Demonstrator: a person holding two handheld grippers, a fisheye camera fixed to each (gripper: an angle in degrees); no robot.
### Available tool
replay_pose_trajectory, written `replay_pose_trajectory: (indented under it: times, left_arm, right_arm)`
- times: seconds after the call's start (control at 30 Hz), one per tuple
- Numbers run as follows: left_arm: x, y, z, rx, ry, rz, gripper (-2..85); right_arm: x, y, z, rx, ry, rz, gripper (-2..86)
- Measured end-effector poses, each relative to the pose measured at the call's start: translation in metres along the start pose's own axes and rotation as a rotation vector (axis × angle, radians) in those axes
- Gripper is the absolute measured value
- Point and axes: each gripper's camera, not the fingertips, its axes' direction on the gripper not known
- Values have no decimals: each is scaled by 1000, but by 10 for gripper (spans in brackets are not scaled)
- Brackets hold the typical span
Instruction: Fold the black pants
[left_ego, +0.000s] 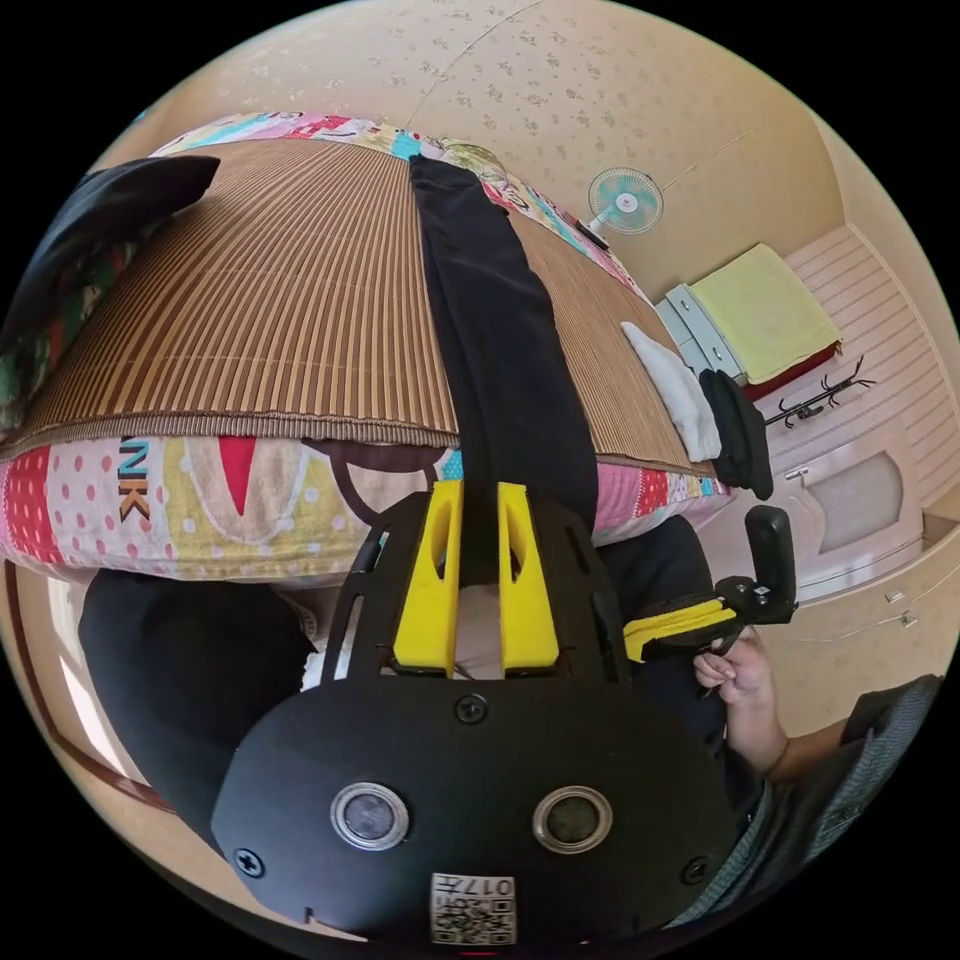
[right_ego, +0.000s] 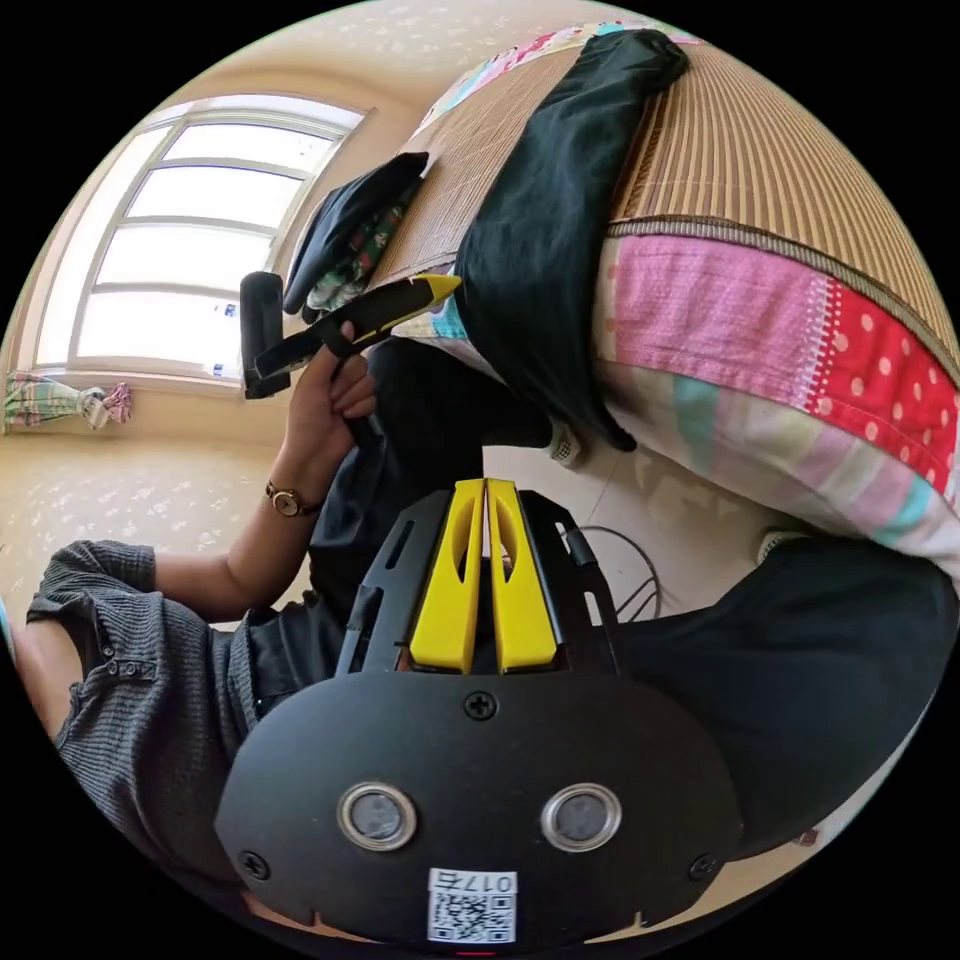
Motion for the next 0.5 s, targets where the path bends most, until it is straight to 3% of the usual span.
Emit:
replay_pose_trajectory:
  times: [0.2, 0.5]
  left_arm:
    - [23, 0, 4, 36, -74, 32, 80]
    - [44, -3, 5, 89, -26, 58, 78]
  right_arm:
    - [-20, -25, -35, 194, 27, 20, 88]
    - [-39, -60, -14, 194, 152, 11, 86]
